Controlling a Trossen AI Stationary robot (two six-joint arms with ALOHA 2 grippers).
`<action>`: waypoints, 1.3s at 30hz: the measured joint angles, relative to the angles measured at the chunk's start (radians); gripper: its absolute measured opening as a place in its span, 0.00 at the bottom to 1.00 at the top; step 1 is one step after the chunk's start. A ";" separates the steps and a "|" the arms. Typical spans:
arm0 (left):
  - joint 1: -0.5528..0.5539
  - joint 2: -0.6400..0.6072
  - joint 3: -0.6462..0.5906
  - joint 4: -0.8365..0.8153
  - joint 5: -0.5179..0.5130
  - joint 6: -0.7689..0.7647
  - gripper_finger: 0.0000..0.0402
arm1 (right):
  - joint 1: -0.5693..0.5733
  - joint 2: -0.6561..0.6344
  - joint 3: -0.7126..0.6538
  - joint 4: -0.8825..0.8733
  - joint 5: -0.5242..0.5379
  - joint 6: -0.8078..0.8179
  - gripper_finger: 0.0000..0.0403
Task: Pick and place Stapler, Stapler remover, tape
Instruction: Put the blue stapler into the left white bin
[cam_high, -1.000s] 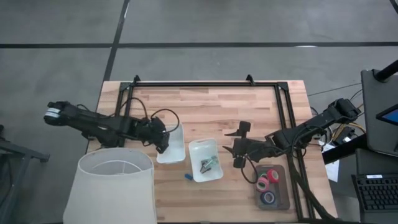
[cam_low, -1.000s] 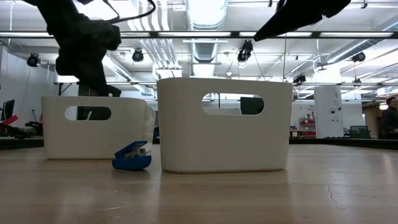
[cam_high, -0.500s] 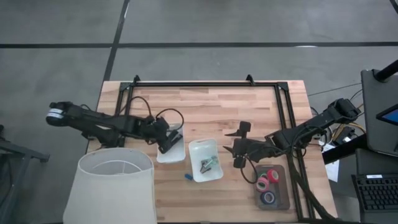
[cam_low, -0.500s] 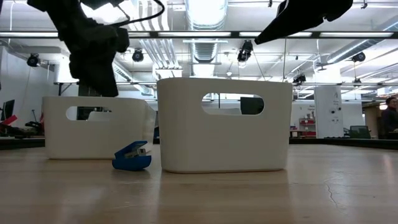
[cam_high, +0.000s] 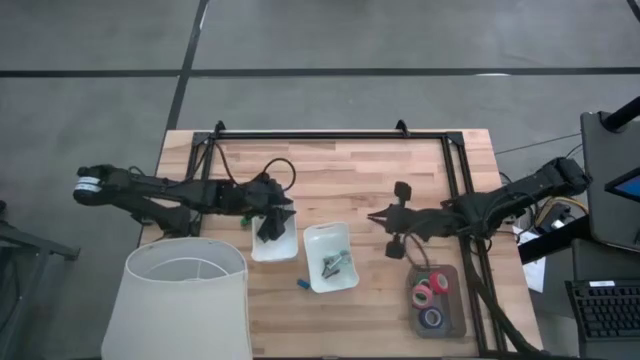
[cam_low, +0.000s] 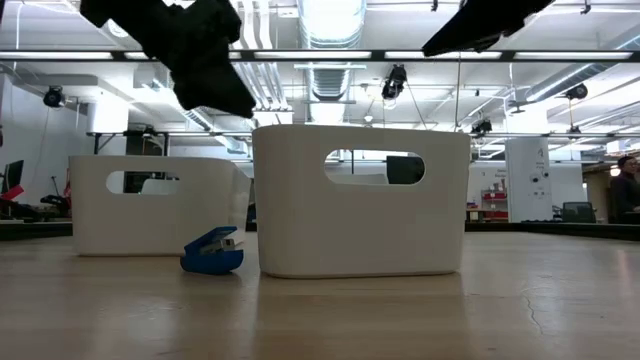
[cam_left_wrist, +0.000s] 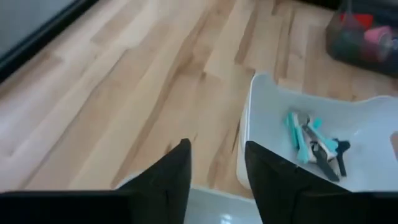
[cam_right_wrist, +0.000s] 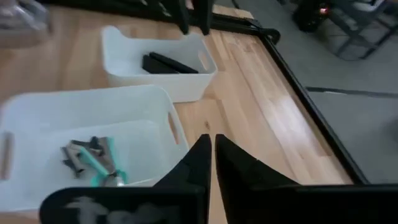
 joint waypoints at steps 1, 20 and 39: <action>0.006 0.000 0.000 0.012 0.010 0.013 0.36 | -0.005 -0.027 -0.010 0.001 -0.017 0.000 0.03; 0.024 0.006 -0.030 0.182 0.358 0.126 0.02 | -0.008 -0.672 -0.356 0.055 -0.112 0.012 0.02; -0.037 0.271 -0.079 0.335 0.844 -0.175 0.01 | -0.008 -0.924 -0.525 0.054 -0.100 0.037 0.02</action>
